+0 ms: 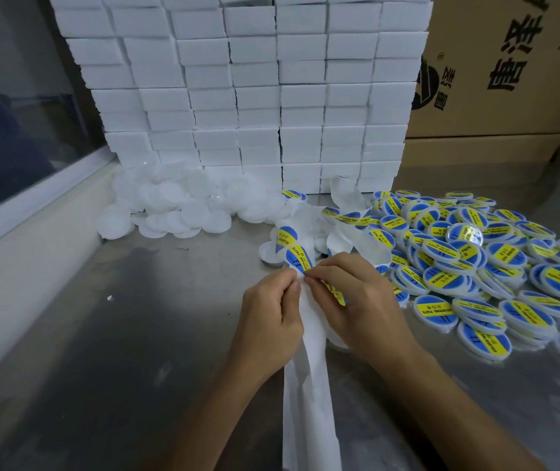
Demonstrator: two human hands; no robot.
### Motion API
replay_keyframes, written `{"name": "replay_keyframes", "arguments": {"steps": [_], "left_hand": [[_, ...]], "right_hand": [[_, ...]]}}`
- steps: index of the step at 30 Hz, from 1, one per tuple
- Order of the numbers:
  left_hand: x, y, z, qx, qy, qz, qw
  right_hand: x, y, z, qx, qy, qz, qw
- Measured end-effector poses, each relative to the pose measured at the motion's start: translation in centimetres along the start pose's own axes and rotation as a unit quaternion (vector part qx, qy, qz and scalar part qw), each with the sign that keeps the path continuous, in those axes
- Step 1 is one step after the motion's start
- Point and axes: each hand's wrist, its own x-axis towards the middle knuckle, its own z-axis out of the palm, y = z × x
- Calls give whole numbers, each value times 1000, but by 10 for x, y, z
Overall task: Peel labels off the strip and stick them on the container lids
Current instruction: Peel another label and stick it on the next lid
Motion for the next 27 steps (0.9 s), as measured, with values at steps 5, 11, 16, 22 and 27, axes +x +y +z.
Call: {"name": "replay_keyframes", "arguments": {"steps": [5,11,16,22,27], "left_hand": [[0,1,0,-6,-8,0,1000],[-1,-4,-1,-21,-18,-24,999],[-2,-9,2,-59,-11,-61,996],[-1,-21,2,-62,35,-92,993],[6,-32,-7,-39,115,-115,986]], "right_hand": [[1,-3,-2,-1,-20,22,1000],[2,-5,-6,98,13,146,984],[10,0,-12,285,67,405,866],[14,9,-21,479,105,561,667],[16,7,-26,492,138,511,691]]}}
